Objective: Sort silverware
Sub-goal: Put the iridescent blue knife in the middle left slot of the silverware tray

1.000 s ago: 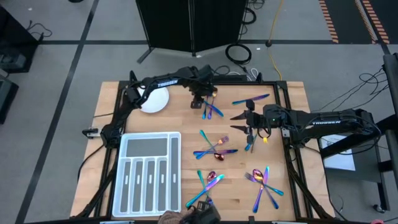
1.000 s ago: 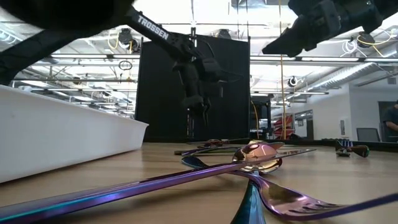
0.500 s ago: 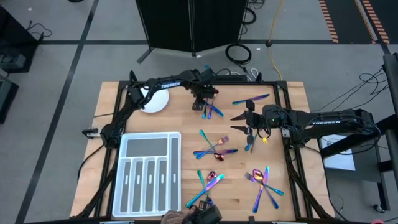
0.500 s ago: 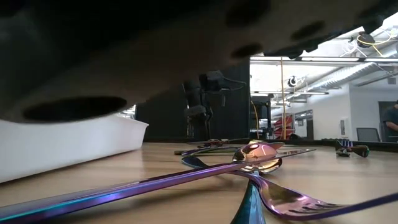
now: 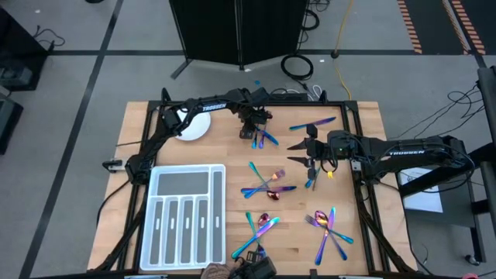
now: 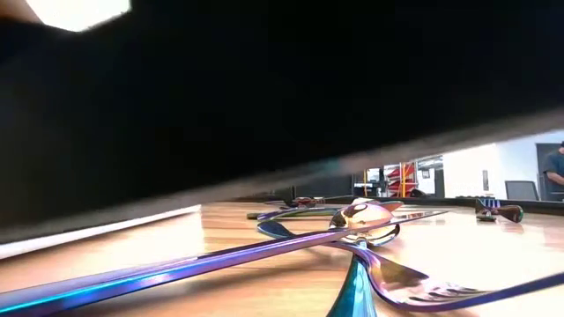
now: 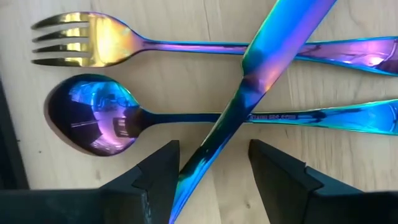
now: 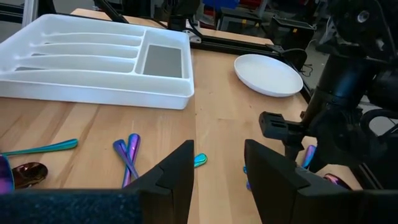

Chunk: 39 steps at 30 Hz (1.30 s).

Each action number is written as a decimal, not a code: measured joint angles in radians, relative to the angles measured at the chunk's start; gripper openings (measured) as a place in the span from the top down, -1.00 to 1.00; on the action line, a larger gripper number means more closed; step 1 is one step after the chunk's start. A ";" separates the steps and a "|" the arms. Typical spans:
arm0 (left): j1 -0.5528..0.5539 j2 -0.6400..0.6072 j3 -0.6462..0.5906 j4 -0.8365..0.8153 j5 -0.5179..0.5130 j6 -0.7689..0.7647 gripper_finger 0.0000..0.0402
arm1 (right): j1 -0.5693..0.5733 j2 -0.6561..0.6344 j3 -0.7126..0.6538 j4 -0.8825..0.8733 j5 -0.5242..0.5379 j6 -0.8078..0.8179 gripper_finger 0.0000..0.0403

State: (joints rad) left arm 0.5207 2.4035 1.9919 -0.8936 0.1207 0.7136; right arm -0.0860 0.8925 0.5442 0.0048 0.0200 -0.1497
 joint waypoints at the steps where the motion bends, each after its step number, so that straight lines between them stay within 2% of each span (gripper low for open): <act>1: 0.000 0.000 0.000 -0.001 0.000 0.000 0.05 | 0.000 0.000 0.000 0.001 0.000 0.000 0.35; 11: -0.001 0.000 0.000 -0.010 0.001 -0.013 0.48 | 0.000 0.000 0.000 0.006 0.000 0.000 0.35; 23: -0.007 -0.003 -0.001 -0.009 -0.024 -0.029 0.52 | 0.000 0.000 0.000 0.006 0.000 0.000 0.35; 33: -0.009 -0.057 -0.003 -0.033 -0.033 -0.058 0.88 | 0.000 0.000 0.000 0.006 0.000 0.000 0.35; 39: -0.013 -0.077 0.021 -0.063 -0.028 -0.079 0.86 | 0.001 0.000 0.000 0.012 0.000 0.000 0.35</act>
State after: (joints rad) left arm 0.5077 2.3263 2.0134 -0.9570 0.0924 0.6342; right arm -0.0853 0.8925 0.5438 0.0166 0.0204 -0.1497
